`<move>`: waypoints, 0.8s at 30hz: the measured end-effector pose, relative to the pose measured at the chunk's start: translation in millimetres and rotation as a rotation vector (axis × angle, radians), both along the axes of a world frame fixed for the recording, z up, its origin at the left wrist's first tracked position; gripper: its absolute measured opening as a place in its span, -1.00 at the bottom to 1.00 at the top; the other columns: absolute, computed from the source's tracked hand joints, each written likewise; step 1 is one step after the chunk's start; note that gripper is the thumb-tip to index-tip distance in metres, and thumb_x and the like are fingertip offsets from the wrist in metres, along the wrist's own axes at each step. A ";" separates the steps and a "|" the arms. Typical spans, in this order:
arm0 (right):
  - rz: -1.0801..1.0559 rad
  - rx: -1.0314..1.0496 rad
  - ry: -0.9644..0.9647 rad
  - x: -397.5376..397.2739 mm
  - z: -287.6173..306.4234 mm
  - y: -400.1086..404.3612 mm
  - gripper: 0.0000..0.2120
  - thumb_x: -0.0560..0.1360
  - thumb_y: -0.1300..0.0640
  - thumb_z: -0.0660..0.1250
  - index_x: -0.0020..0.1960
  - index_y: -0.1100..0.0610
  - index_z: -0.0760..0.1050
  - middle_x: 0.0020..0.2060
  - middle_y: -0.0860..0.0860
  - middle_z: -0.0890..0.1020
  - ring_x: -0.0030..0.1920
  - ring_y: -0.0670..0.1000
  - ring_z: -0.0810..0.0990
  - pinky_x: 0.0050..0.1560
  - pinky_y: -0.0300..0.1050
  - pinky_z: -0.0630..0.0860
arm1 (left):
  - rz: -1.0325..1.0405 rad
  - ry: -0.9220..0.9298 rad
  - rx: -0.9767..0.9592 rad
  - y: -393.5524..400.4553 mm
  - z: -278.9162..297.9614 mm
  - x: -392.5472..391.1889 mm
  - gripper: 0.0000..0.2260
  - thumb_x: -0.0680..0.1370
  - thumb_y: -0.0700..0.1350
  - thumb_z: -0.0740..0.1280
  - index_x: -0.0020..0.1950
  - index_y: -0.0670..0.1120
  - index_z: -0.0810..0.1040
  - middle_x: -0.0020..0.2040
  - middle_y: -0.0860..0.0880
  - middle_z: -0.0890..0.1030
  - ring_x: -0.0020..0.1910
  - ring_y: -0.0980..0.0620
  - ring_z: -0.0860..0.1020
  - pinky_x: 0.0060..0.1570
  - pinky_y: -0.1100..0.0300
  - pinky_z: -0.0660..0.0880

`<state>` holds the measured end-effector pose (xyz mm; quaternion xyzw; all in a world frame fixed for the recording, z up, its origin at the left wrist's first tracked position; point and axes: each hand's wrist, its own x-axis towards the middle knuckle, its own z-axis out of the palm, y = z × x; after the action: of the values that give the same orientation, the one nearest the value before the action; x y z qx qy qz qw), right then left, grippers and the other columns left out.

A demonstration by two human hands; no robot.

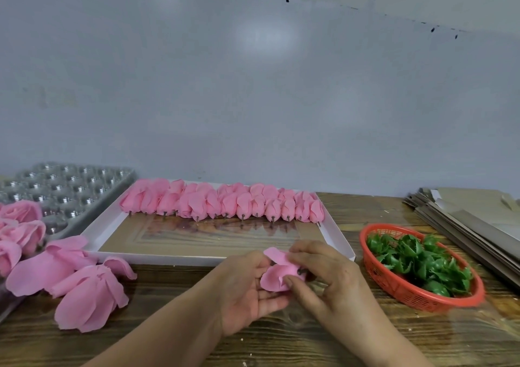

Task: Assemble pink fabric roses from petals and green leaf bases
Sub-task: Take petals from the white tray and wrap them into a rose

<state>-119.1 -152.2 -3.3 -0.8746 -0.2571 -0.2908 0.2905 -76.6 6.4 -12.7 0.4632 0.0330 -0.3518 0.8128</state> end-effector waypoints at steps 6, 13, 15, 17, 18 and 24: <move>-0.004 -0.071 -0.056 -1.2 0.7 1.1 -0.80 0.40 0.13 0.39 -0.02 0.18 0.62 -0.11 -0.07 0.60 -0.19 -0.13 0.59 -0.27 -0.17 0.56 | -0.002 -0.017 0.022 -2.0 1.8 -2.3 -0.75 0.56 -0.28 0.18 0.08 -0.33 0.61 0.00 -0.28 0.67 -0.14 -0.10 0.67 -0.19 0.07 0.63; -0.016 -0.141 -0.055 -0.5 -0.7 -2.2 -0.86 0.33 0.16 0.42 -0.13 0.18 0.64 -0.13 -0.03 0.64 -0.23 -0.09 0.62 -0.32 -0.16 0.57 | 0.009 -0.019 0.052 -1.7 1.6 -1.3 -0.75 0.56 -0.28 0.18 0.11 -0.32 0.58 0.00 -0.27 0.67 -0.14 -0.10 0.67 -0.17 0.08 0.64; -0.012 -0.166 -0.042 -0.3 -1.0 -3.4 -0.83 0.32 0.15 0.43 -0.12 0.18 0.64 -0.12 -0.03 0.64 -0.21 -0.08 0.64 -0.31 -0.16 0.58 | -0.015 -0.014 0.029 -0.9 2.3 -0.9 -0.74 0.56 -0.28 0.17 0.13 -0.34 0.56 0.02 -0.29 0.66 -0.10 -0.13 0.68 -0.19 0.08 0.63; -0.001 -0.186 -0.022 0.0 -1.4 -3.1 -0.82 0.31 0.16 0.43 -0.10 0.17 0.64 -0.11 -0.02 0.65 -0.18 -0.06 0.65 -0.30 -0.16 0.59 | -0.030 -0.001 0.003 -0.2 2.1 -0.1 -0.74 0.57 -0.28 0.17 0.15 -0.36 0.55 0.04 -0.31 0.65 -0.08 -0.16 0.67 -0.20 0.07 0.63; 0.001 -0.193 -0.008 0.1 -1.5 -2.4 -0.80 0.30 0.17 0.43 -0.08 0.17 0.64 -0.11 -0.03 0.65 -0.17 -0.05 0.65 -0.28 -0.16 0.59 | -0.030 0.004 -0.008 -0.2 1.7 0.5 -0.75 0.57 -0.28 0.18 0.15 -0.37 0.54 0.05 -0.33 0.64 -0.09 -0.17 0.67 -0.20 0.06 0.64; -0.117 0.285 0.194 3.3 -3.3 -1.5 -0.82 0.37 0.30 0.43 -0.19 0.02 0.62 -0.29 -0.03 0.65 -0.25 -0.10 0.60 -0.21 -0.19 0.53 | -0.076 -0.055 0.078 -0.6 3.6 -1.1 -0.53 0.41 0.03 0.34 0.19 -0.26 0.53 0.04 -0.26 0.66 -0.01 -0.13 0.67 -0.08 0.05 0.62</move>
<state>-115.8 -153.7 -6.6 -0.8620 -0.1329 -0.2549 0.4176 -77.7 5.8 -9.1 0.5048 0.0066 -0.3681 0.7808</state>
